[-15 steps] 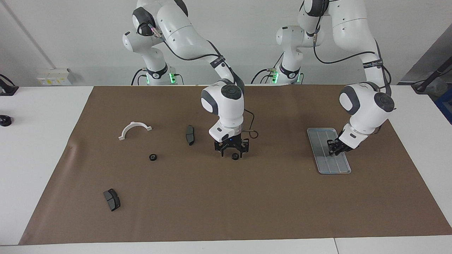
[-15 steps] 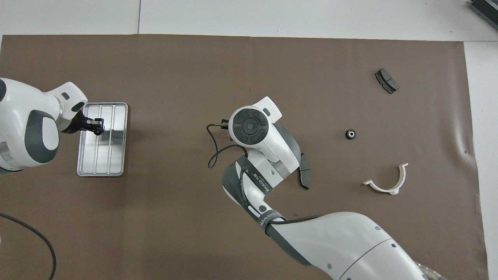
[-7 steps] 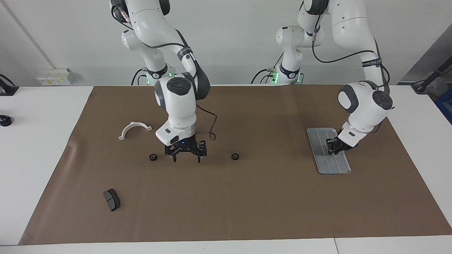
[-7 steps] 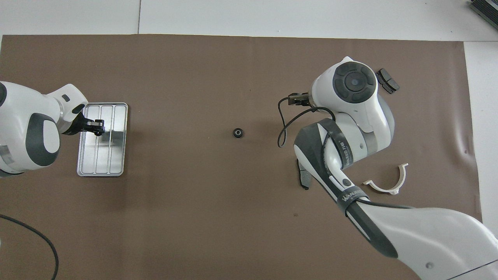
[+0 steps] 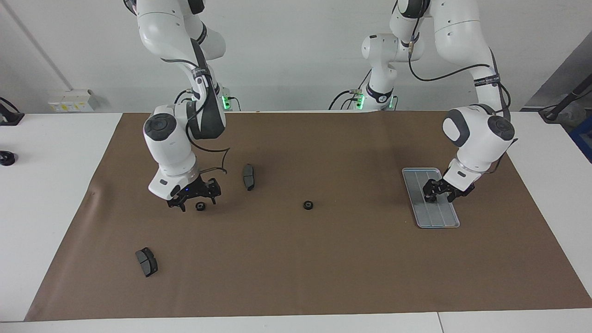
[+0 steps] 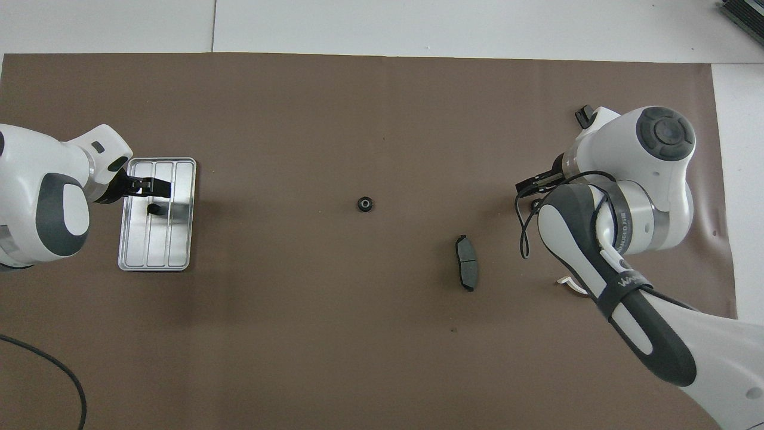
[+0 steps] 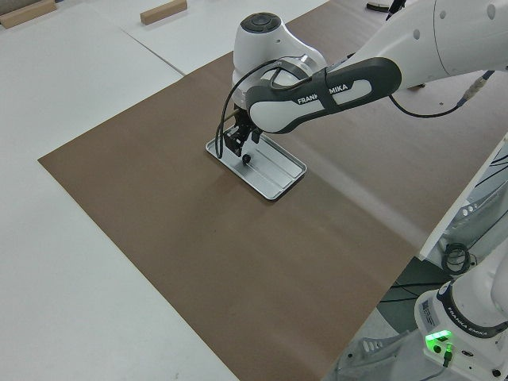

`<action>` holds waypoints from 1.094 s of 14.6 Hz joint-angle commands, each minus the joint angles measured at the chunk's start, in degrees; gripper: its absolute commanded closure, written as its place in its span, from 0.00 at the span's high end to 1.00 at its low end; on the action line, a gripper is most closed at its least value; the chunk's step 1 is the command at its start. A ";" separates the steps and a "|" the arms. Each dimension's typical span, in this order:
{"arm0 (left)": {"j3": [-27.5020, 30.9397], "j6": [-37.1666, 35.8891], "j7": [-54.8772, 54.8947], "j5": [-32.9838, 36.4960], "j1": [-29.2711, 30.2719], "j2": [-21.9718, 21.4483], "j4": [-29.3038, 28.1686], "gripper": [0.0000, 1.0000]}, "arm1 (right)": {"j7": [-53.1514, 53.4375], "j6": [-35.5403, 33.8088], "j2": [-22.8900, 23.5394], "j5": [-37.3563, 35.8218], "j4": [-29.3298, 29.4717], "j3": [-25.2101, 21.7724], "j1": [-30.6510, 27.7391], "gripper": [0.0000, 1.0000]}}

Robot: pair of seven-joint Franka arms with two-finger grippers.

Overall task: Pick bearing gear from pile to tray
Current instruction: 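Release the bearing on the tray while the right gripper drops another centrally, then grasp the second bearing at the table centre with the left gripper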

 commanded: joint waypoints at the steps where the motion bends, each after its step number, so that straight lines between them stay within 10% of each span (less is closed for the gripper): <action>1: 0.39 0.21 0.60 -1.19 -2.90 -2.62 -0.48 1.00 | -6.95 7.40 -3.98 2.25 -10.21 1.01 -1.84 1.00; 7: 0.39 0.39 -6.25 -1.11 -13.26 -1.93 2.33 1.00 | -7.93 13.48 -4.51 2.34 -15.41 1.01 -1.93 1.00; 10: 0.48 0.39 -14.58 0.03 -20.37 -1.49 4.18 1.00 | -7.84 15.60 -4.25 2.34 -15.86 1.01 -1.75 0.76; 16: 0.48 -0.05 -29.55 3.73 -30.06 8.87 15.94 1.00 | -7.31 18.41 -3.11 2.43 -16.30 1.10 -2.02 0.69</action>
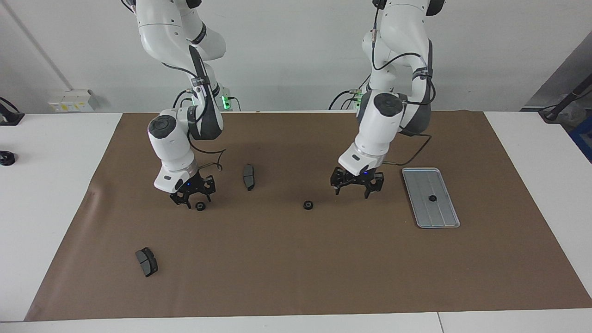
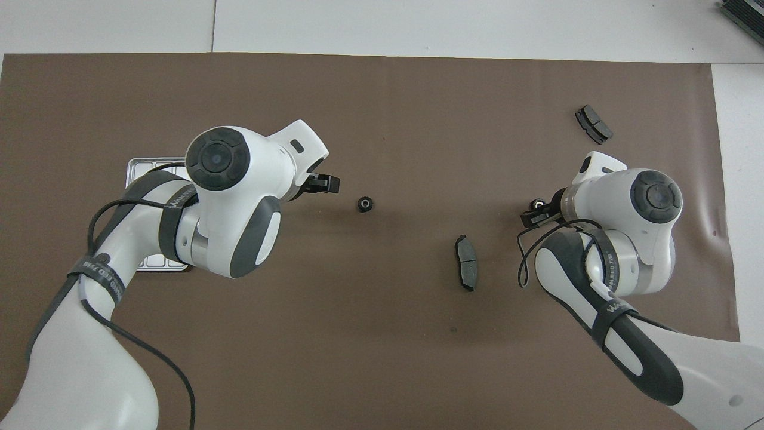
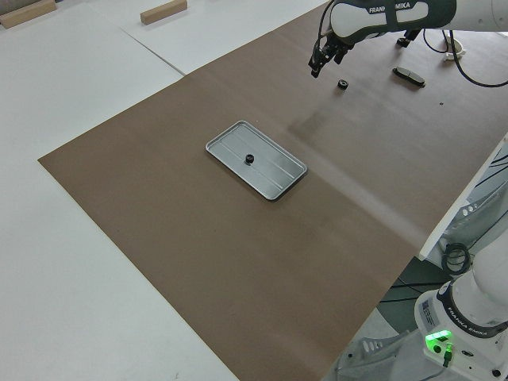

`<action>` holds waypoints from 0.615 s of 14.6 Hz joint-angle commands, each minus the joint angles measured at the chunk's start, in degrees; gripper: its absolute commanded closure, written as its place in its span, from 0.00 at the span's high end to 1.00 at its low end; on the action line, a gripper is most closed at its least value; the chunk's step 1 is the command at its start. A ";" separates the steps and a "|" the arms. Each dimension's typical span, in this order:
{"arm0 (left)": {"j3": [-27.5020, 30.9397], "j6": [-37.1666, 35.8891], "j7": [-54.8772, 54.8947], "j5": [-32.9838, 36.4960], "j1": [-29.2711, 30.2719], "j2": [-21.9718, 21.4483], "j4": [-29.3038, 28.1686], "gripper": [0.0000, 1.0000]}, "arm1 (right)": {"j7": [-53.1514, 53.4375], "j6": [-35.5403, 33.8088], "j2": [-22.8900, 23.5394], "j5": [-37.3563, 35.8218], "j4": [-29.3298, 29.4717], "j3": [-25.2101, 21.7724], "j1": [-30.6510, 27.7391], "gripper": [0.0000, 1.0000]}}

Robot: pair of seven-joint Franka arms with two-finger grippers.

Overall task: Pick bearing gear from pile to tray
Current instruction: 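Grasp the second bearing at the table centre with the left gripper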

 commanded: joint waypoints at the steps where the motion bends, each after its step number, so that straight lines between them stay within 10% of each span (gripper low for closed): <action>1: 1.13 0.06 -1.73 1.09 -2.24 6.89 7.47 1.00 | -1.82 2.78 -0.44 1.66 -1.70 0.77 -0.97 0.66; 9: 0.78 2.61 -3.32 1.09 -4.71 10.69 8.02 1.00 | -0.41 4.10 0.00 2.01 -1.35 0.77 -0.89 0.61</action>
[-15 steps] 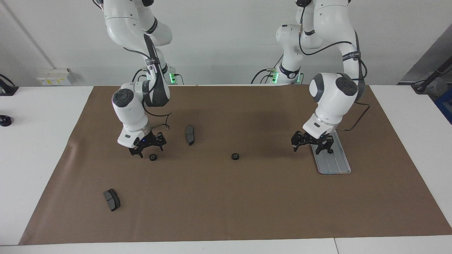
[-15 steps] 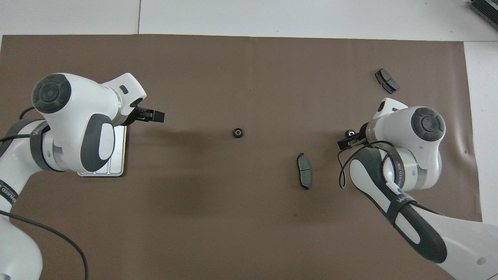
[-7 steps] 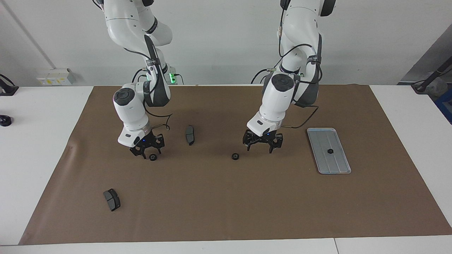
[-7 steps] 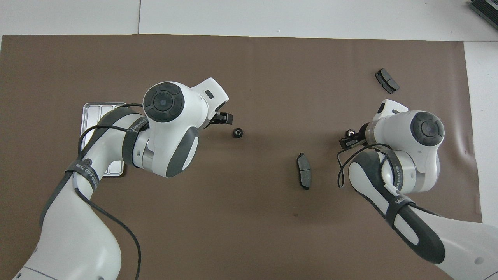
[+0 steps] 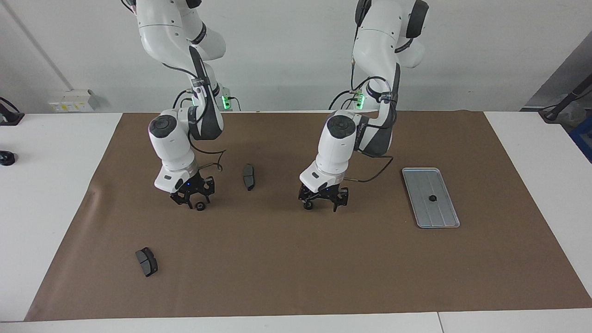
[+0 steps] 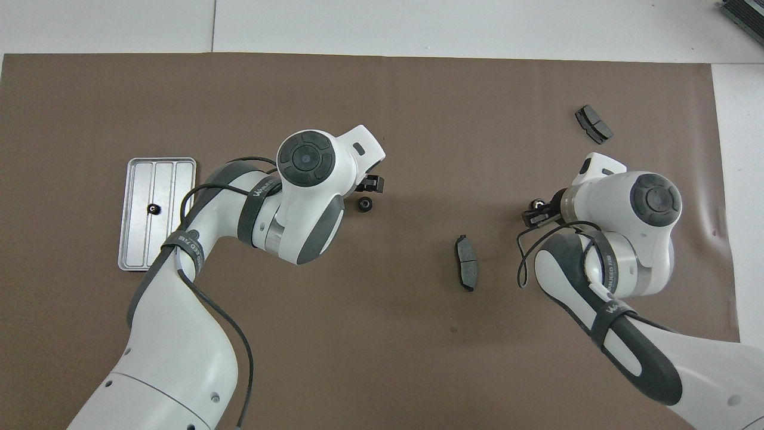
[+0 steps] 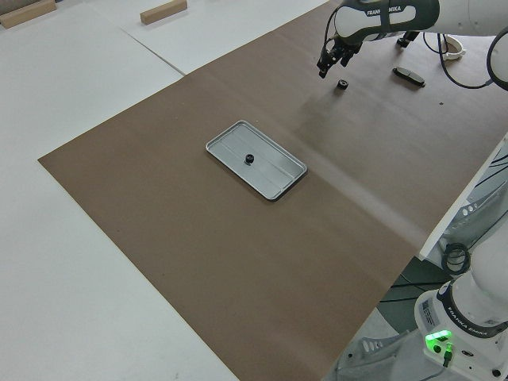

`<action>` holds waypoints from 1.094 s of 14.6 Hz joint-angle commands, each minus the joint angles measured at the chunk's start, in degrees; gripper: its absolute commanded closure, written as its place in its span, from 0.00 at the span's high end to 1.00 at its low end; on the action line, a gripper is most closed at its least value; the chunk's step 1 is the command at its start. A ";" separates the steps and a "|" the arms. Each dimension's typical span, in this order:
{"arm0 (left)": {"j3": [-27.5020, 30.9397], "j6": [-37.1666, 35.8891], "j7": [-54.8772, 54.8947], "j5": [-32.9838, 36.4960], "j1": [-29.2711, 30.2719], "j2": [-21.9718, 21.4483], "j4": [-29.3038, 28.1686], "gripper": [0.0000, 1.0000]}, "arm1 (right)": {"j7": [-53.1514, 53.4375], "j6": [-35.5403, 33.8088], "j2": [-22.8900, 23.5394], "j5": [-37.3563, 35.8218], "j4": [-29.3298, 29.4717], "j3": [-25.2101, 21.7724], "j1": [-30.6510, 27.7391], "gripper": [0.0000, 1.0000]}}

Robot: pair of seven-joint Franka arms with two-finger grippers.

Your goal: Pick bearing gear from pile to tray

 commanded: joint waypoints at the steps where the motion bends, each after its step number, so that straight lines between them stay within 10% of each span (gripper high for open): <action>1: 0.70 1.34 -1.05 1.05 -1.94 0.24 -1.00 1.00 | -0.42 2.40 -0.01 2.85 -0.87 0.77 -0.78 0.61; 8: 0.52 6.08 -0.96 0.61 -3.61 -0.20 -5.84 1.00 | -1.21 2.84 0.51 3.92 -0.87 0.69 -0.61 0.61; 12: 0.61 6.26 -0.79 0.61 -3.70 0.24 -5.84 0.85 | -0.60 3.28 0.51 3.92 -0.87 0.69 -0.52 0.00; 16: 0.61 6.09 -0.70 0.69 -3.79 0.24 -5.84 0.57 | 0.98 3.19 0.51 4.00 -0.52 0.69 -0.26 0.00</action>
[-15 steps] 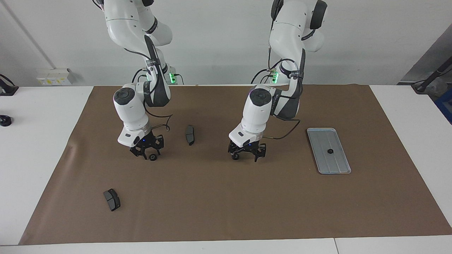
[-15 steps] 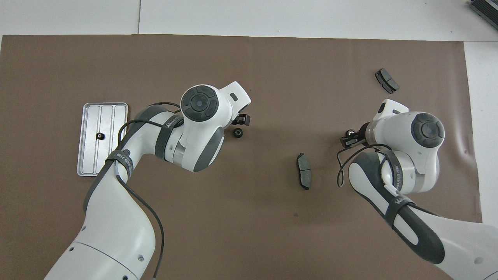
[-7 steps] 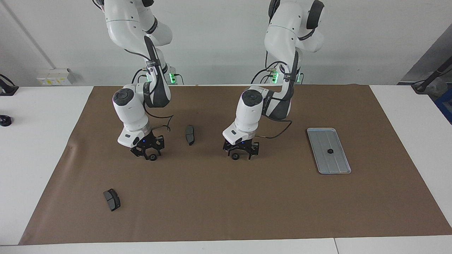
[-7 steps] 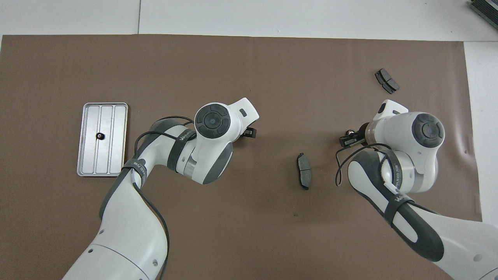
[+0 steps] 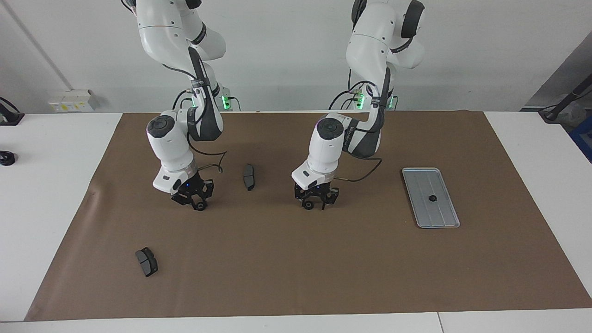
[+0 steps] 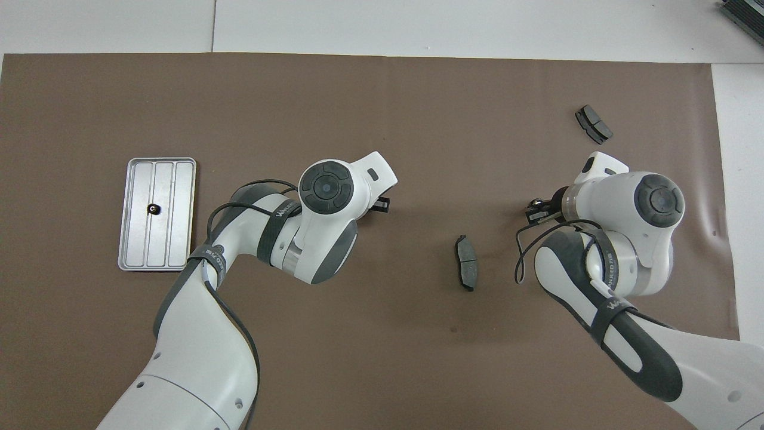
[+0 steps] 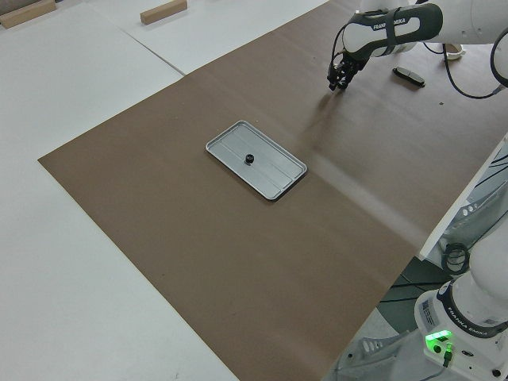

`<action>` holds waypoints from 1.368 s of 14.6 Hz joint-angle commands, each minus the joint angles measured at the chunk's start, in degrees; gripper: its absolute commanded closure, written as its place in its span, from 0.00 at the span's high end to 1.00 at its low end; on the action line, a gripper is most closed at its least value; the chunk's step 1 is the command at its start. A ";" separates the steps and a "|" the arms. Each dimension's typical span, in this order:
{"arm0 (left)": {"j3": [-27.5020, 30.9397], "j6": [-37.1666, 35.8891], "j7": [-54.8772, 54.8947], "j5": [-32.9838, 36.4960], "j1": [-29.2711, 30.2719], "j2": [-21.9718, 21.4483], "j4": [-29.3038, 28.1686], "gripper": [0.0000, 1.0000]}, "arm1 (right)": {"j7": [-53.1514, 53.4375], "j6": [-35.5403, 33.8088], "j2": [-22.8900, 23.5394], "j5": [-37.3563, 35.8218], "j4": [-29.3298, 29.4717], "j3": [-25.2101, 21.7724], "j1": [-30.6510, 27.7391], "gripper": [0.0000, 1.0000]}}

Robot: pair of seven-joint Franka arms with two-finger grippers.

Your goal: Pick bearing gear from pile to tray

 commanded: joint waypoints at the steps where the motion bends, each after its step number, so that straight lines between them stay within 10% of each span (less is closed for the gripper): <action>1: 0.76 1.32 -0.64 0.69 -1.07 0.05 -0.63 0.49 | 0.71 2.02 0.15 1.74 -0.36 0.73 -0.03 0.00; 6: 0.76 1.32 -0.46 0.69 -1.07 0.05 -0.63 0.36 | 8.16 -6.48 -1.25 1.65 6.21 1.35 1.54 0.00; 11: 1.20 -2.10 -0.46 1.22 -0.54 -0.13 1.30 0.00 | 24.32 -12.93 -0.38 0.59 13.97 1.35 9.71 0.00; 20: 5.07 -10.72 8.57 1.13 8.40 -9.87 -0.10 0.00 | 48.15 -5.28 8.40 -0.72 17.92 1.26 25.18 0.00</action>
